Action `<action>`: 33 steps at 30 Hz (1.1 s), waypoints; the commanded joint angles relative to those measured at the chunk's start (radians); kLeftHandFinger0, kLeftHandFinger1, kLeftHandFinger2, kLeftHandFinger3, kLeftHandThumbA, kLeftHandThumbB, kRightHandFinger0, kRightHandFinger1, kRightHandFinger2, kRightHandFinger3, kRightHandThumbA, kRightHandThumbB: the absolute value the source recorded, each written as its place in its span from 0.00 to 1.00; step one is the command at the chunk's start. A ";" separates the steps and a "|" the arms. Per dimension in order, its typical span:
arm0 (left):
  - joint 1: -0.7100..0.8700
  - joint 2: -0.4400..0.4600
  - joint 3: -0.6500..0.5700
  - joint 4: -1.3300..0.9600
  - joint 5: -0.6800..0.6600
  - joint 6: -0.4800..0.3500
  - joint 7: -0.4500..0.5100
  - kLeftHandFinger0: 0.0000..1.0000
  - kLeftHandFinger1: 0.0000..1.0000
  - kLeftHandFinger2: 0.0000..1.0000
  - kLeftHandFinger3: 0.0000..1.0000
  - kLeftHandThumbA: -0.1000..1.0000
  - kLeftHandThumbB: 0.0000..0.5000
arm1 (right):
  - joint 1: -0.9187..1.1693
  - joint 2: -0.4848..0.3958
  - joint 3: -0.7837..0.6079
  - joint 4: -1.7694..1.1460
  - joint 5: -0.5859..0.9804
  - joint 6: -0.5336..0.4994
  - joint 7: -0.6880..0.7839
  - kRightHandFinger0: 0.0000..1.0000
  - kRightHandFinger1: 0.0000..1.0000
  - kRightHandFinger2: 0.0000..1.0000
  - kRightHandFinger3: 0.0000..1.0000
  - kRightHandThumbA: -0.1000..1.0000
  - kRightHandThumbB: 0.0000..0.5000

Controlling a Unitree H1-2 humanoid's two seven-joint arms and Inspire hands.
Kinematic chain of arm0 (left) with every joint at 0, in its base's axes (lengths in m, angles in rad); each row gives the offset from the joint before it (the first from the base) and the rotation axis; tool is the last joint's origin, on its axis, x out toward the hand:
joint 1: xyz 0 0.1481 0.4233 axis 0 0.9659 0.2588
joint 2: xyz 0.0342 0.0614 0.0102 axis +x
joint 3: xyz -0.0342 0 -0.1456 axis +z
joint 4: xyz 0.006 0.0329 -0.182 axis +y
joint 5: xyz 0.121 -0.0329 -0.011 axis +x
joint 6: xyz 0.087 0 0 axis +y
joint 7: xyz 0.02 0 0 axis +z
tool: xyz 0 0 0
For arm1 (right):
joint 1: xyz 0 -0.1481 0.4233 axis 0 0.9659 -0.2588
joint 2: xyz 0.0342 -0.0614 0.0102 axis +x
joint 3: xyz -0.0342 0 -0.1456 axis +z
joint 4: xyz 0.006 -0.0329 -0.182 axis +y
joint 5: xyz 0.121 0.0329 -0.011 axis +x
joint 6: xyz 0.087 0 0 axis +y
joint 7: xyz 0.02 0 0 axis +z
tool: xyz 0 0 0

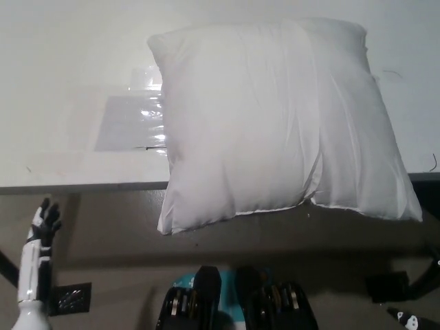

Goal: The robot uses both hands to lift the pillow and then drops it on the table

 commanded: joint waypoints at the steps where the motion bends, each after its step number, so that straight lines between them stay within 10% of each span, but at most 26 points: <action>1: 0.020 -0.007 0.046 -0.120 -0.026 -0.070 0.074 1.00 1.00 1.00 1.00 1.00 0.37 | 0.022 0.000 0.022 -0.081 0.001 -0.145 -0.245 1.00 1.00 1.00 1.00 0.71 0.49; 8: 0.012 -0.016 0.072 -0.257 0.003 -0.070 0.112 1.00 1.00 1.00 1.00 1.00 0.50 | 0.008 0.007 0.007 -0.172 -0.019 -0.145 -0.311 1.00 1.00 1.00 1.00 0.78 0.58; 12: -0.037 0.023 0.090 -0.353 0.049 -0.070 0.149 1.00 1.00 1.00 1.00 1.00 0.29 | -0.036 -0.003 -0.059 -0.248 0.034 -0.145 -0.235 1.00 1.00 1.00 1.00 0.85 0.62; 21: -0.204 0.093 0.140 -0.382 0.045 -0.061 0.109 1.00 1.00 1.00 1.00 1.00 0.32 | -0.187 -0.070 -0.142 -0.291 0.085 -0.073 -0.111 1.00 1.00 1.00 1.00 0.93 0.76; 24: -0.297 0.126 0.130 -0.367 0.004 0.079 0.080 1.00 1.00 1.00 1.00 1.00 0.53 | -0.263 -0.112 -0.140 -0.273 0.112 0.038 -0.047 1.00 1.00 1.00 1.00 1.00 0.89; 29: -0.390 0.145 0.117 -0.288 -0.108 0.192 0.044 1.00 1.00 1.00 1.00 1.00 0.38 | -0.380 -0.145 -0.119 -0.197 0.199 0.104 0.042 1.00 1.00 1.00 1.00 1.00 0.68; 33: -0.447 0.151 0.109 -0.179 -0.135 0.205 0.021 1.00 1.00 1.00 1.00 1.00 0.45 | -0.443 -0.173 -0.101 -0.226 0.186 0.267 0.107 1.00 1.00 1.00 1.00 1.00 0.75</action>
